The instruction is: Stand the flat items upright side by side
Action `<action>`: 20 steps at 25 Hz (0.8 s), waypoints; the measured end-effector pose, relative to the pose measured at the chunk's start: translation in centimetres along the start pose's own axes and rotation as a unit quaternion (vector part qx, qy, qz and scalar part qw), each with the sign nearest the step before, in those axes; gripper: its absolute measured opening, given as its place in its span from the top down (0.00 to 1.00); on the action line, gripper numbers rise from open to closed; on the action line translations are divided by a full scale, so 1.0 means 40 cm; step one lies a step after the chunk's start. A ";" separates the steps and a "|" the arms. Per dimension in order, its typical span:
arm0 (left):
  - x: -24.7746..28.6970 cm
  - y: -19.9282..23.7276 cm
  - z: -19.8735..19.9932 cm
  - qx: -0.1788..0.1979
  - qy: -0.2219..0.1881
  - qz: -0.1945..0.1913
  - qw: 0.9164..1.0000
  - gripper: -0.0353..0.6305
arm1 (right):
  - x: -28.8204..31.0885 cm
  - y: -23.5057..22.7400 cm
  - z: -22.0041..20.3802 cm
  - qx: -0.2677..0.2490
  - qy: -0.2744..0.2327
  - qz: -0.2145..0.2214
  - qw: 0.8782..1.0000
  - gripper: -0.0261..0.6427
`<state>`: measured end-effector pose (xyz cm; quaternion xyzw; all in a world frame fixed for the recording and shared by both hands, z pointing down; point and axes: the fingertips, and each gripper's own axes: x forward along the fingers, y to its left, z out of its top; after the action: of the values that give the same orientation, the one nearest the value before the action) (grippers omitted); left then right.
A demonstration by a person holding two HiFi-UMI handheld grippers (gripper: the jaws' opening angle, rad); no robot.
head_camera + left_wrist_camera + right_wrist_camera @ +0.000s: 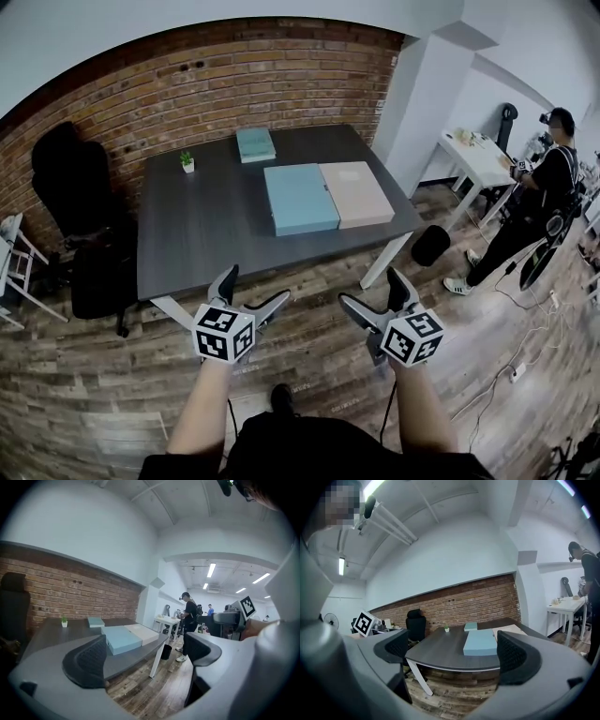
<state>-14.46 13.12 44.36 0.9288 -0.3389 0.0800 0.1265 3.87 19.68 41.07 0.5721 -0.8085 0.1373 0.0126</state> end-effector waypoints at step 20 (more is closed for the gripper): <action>0.248 0.205 0.076 0.008 0.016 0.000 1.000 0.16 | 0.301 -0.163 0.027 0.043 0.006 0.017 0.999 0.11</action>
<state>-12.09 0.12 45.28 0.9285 -0.3361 0.0971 0.1244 5.93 6.33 43.53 0.5573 -0.8114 0.1759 -0.0097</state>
